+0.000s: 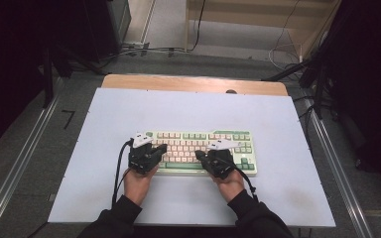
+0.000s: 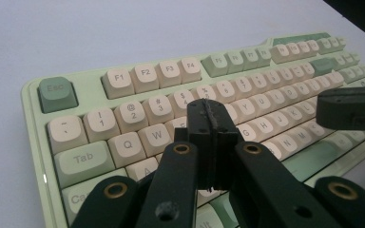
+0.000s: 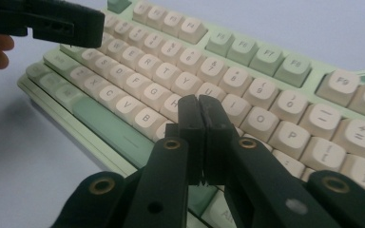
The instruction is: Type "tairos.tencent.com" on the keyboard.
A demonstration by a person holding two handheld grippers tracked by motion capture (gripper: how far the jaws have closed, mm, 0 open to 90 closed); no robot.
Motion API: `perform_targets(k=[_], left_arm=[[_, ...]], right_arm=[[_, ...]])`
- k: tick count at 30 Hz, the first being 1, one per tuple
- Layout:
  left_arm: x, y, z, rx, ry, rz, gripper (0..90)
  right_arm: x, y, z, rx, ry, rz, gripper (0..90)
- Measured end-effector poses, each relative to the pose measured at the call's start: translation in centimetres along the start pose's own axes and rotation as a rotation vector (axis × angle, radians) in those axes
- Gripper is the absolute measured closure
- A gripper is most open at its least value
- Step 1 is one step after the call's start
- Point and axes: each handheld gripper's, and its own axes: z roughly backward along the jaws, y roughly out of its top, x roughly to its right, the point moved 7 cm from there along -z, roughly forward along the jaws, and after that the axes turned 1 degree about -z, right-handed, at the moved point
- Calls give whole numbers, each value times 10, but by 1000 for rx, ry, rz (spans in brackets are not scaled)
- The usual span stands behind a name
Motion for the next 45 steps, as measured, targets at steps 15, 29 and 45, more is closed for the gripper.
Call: perform_targets(k=[15, 29, 45], left_arm=[[-6, -4, 32, 30, 18, -6, 524], [-43, -24, 78, 90, 147, 49, 245], [-87, -43, 100, 77, 270, 84, 218]], right_arm=[[41, -8, 64, 102, -34, -57, 369], [109, -60, 126, 115, -188, -160, 201], [151, -90, 152, 120, -295, -288, 165]])
